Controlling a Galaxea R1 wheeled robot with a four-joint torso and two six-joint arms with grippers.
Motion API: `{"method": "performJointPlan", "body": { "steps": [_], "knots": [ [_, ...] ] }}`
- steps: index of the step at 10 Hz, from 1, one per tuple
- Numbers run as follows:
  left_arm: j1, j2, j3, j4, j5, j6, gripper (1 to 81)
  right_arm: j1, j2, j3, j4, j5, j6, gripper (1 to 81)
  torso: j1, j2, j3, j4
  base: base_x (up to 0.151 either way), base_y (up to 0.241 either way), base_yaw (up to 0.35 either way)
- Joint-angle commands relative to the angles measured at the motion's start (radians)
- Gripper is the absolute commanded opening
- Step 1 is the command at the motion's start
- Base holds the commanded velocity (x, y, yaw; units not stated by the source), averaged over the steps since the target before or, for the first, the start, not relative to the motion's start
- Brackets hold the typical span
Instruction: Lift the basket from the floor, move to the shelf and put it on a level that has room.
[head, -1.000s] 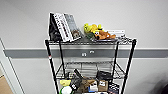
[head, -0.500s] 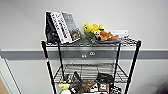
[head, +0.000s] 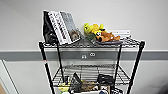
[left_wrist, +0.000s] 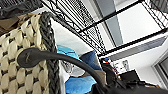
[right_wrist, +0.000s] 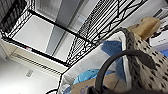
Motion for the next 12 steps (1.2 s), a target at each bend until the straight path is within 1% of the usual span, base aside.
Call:
{"method": "performJointPlan", "body": {
  "steps": [1, 3, 5, 8, 11, 12],
  "knots": [
    [-0.127, -0.003, 0.106, 0.057, -0.015, 0.013, 1.0, 0.129, -0.001, 0.099, -0.054, 0.060, 0.011, 1.0, 0.000, 0.000, 0.000, 0.000, 0.000, 0.000, 0.000],
    [-0.130, -0.014, 0.119, 0.060, -0.020, 0.012, 1.0, 0.146, -0.008, 0.117, -0.054, 0.060, 0.009, 1.0, -0.001, 0.000, 0.000, 0.000, 0.000, 0.000, 0.000],
    [-0.149, -0.045, 0.159, 0.063, -0.082, 0.012, 1.0, 0.186, -0.028, 0.155, -0.051, 0.059, 0.011, 1.0, -0.001, 0.000, 0.000, 0.000, 0.000, 0.000, 0.000],
    [-0.225, -0.063, 0.214, 0.060, -0.087, 0.000, 1.0, 0.244, -0.066, 0.200, -0.040, 0.052, 0.018, 1.0, -0.001, 0.000, 0.000, 0.000, 0.000, 0.000, 0.000],
    [-0.325, -0.066, 0.244, 0.057, -0.086, -0.065, 1.0, 0.318, -0.115, 0.237, -0.040, 0.045, 0.064, 1.0, -0.001, 0.000, 0.000, 0.000, 0.000, 0.000, 0.000],
    [-0.344, -0.066, 0.256, 0.059, -0.087, -0.079, 1.0, 0.336, -0.126, 0.249, -0.040, 0.043, 0.072, 1.0, -0.001, 0.000, 0.000, 0.000, 0.000, 0.000, 0.000]
  ]
}}
